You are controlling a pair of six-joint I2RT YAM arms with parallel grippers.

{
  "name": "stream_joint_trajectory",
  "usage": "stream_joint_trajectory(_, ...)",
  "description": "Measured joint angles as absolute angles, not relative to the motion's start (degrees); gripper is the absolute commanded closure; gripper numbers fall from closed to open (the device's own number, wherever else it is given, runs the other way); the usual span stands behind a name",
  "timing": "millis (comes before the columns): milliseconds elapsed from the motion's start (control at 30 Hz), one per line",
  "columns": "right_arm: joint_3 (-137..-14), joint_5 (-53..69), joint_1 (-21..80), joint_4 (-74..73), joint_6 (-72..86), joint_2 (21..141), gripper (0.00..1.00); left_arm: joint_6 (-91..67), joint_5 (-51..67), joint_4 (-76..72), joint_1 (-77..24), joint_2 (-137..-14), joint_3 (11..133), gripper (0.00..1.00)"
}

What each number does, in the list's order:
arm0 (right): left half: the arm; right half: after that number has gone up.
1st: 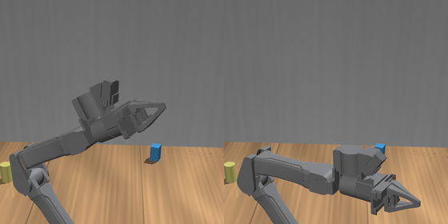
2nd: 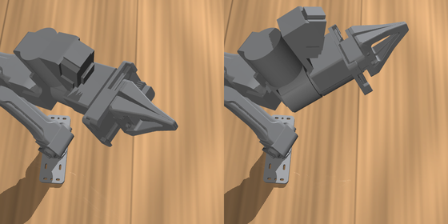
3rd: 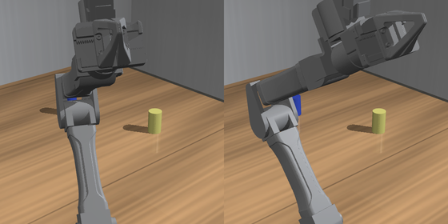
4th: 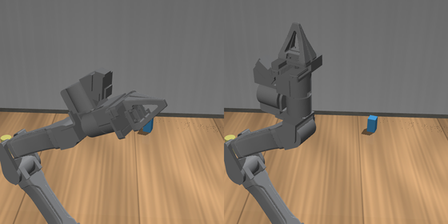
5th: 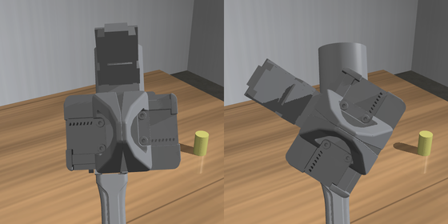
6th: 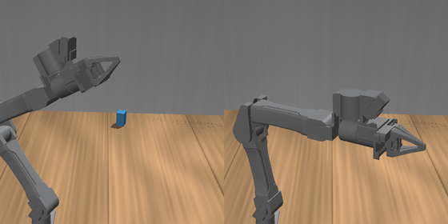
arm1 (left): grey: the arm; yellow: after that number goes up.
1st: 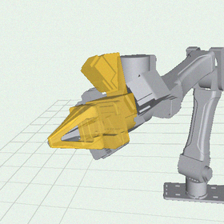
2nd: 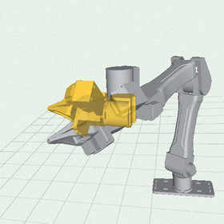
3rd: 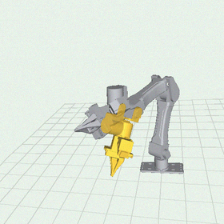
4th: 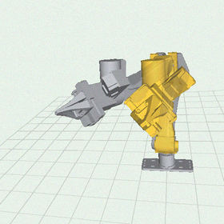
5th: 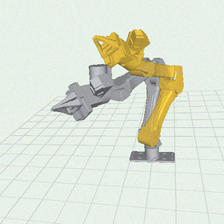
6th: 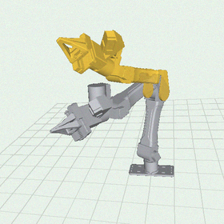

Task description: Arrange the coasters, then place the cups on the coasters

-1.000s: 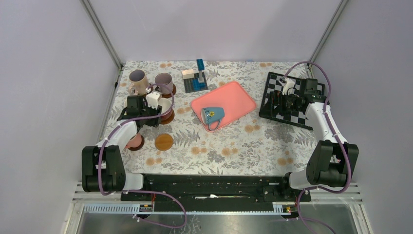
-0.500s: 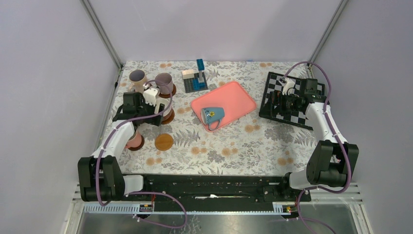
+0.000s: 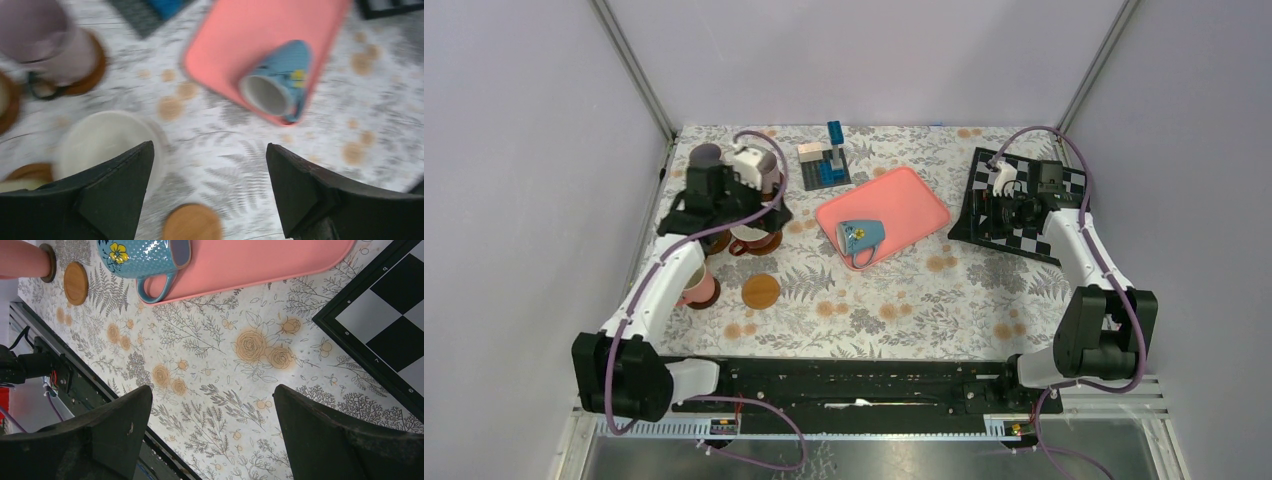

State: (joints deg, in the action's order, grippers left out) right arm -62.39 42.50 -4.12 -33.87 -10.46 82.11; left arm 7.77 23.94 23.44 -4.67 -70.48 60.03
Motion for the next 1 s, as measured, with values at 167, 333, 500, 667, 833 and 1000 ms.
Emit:
stream_joint_trajectory(167, -62.39, 42.28, -4.12, -33.71, -10.17, 82.78, 0.02, -2.63, 27.59, 16.88, -15.35, -71.96, 56.73, 0.16)
stream_joint_trajectory(333, -62.39, 41.43, -4.12, -33.47, -9.98, 82.78, 0.02, -13.85, 28.91, 6.48, -18.90, -78.85, 54.17, 0.19)
stream_joint_trajectory(500, -62.39, 41.06, -4.12, -33.32, -9.93, 82.94, 0.02, -21.89, 28.84, -1.32, -22.44, -85.06, 50.48, 0.25)
stream_joint_trajectory(667, -62.39, 41.04, -4.12, -32.86, -9.87, 83.13, 0.02, -27.38, 28.75, -6.22, -23.59, -89.17, 49.06, 0.26)
stream_joint_trajectory(833, -62.39, 41.06, -4.12, -32.64, -9.82, 83.37, 0.02, -29.08, 28.49, -9.39, -24.21, -91.37, 49.06, 0.34)
stream_joint_trajectory(1000, -62.39, 41.04, -4.12, -32.64, -9.85, 83.37, 0.02, -28.93, 27.92, -10.55, -25.47, -94.15, 50.28, 0.41)
